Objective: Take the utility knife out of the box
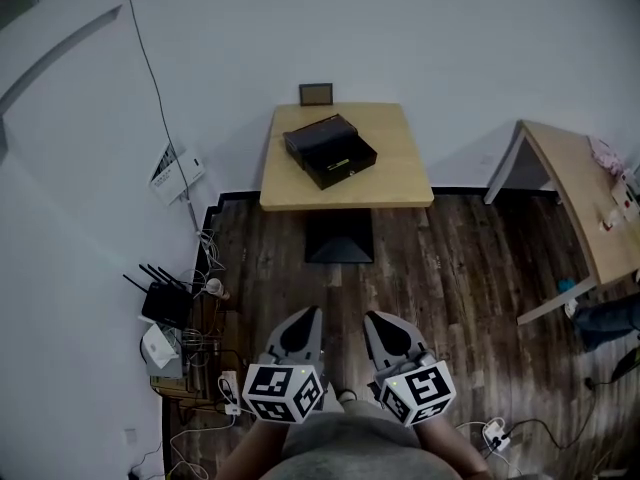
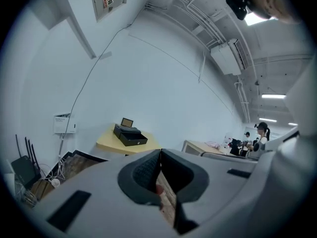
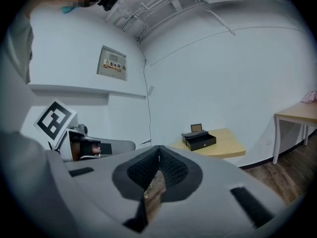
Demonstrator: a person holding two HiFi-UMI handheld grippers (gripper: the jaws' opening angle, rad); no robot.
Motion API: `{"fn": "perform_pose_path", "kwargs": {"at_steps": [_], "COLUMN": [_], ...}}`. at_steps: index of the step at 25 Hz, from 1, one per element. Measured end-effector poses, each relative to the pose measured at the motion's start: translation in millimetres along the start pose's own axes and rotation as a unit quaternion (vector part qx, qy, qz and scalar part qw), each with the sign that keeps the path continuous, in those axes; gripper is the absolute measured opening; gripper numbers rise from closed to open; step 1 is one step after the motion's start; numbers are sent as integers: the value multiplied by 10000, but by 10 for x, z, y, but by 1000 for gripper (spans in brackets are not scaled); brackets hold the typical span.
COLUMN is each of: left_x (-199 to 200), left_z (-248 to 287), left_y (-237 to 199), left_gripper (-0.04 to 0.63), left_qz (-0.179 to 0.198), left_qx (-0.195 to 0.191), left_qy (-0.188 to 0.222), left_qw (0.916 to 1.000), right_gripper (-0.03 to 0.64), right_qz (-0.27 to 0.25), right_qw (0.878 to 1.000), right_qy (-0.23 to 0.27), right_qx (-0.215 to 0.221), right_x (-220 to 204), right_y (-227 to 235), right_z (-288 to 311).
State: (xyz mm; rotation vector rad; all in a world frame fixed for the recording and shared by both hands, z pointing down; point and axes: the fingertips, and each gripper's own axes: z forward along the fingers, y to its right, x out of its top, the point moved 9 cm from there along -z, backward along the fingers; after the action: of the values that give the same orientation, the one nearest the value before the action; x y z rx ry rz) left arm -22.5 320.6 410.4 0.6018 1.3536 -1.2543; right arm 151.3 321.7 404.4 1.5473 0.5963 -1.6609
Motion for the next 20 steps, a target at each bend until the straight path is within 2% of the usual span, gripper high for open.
{"fn": "perform_pose_path", "kwargs": {"at_steps": [4, 10, 20], "left_x": [-45, -10, 248], "left_z": [27, 281, 1176], "left_y": [-27, -207, -585], "left_gripper": [3, 3, 3], "left_qz": [-12, -284, -264], "left_qx": [116, 89, -134], "left_qy": [-113, -185, -312], "left_qw": [9999, 9994, 9991], "right_gripper": [0, 0, 0], "right_qz": [132, 192, 127], "right_qw": [9998, 9996, 9998], "right_qy": [11, -58, -143], "right_qx": [168, 220, 39], "right_x": [-12, 14, 188], "right_y": [20, 170, 665], "right_z": [44, 284, 1087]}}
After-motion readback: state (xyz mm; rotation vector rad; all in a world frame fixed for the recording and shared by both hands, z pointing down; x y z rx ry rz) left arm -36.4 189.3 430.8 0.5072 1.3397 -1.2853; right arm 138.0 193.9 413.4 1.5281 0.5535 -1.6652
